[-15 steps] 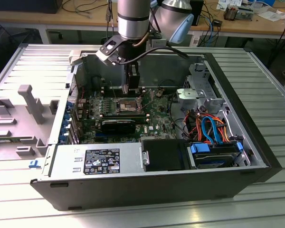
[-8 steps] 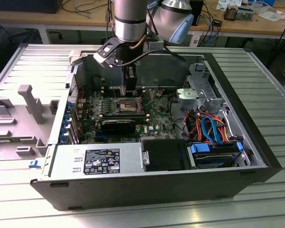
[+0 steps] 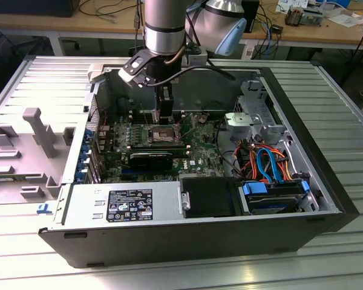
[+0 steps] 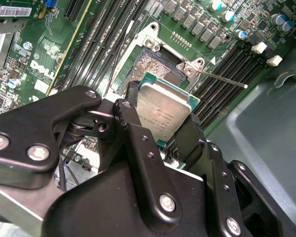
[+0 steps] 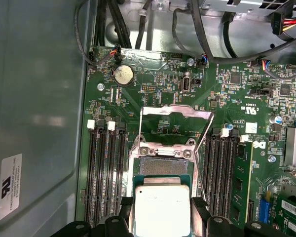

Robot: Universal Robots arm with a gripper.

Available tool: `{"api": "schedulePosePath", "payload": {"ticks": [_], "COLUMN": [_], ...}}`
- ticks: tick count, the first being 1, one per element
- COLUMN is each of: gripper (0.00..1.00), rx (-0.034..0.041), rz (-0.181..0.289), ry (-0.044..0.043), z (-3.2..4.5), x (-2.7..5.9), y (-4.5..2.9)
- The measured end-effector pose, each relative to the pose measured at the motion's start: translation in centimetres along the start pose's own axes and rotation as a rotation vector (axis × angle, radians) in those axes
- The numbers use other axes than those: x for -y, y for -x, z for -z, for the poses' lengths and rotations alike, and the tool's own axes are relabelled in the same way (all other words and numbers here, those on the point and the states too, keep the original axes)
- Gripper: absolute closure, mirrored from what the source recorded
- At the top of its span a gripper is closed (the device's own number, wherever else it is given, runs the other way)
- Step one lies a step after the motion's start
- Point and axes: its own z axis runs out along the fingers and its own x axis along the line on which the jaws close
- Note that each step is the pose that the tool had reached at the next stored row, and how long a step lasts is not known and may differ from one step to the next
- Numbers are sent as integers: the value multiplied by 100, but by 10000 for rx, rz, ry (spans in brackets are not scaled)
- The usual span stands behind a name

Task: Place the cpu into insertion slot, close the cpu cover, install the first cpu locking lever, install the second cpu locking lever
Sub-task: 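Place the cpu into insertion slot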

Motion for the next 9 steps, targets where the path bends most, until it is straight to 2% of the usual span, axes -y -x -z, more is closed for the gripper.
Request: {"api": "schedulePosePath", "payload": {"ticks": [9], "gripper": [46], "rx": [-1], "rz": [0], "ry": [0], "z": [-7], "x": [0], "y": [-1]}}
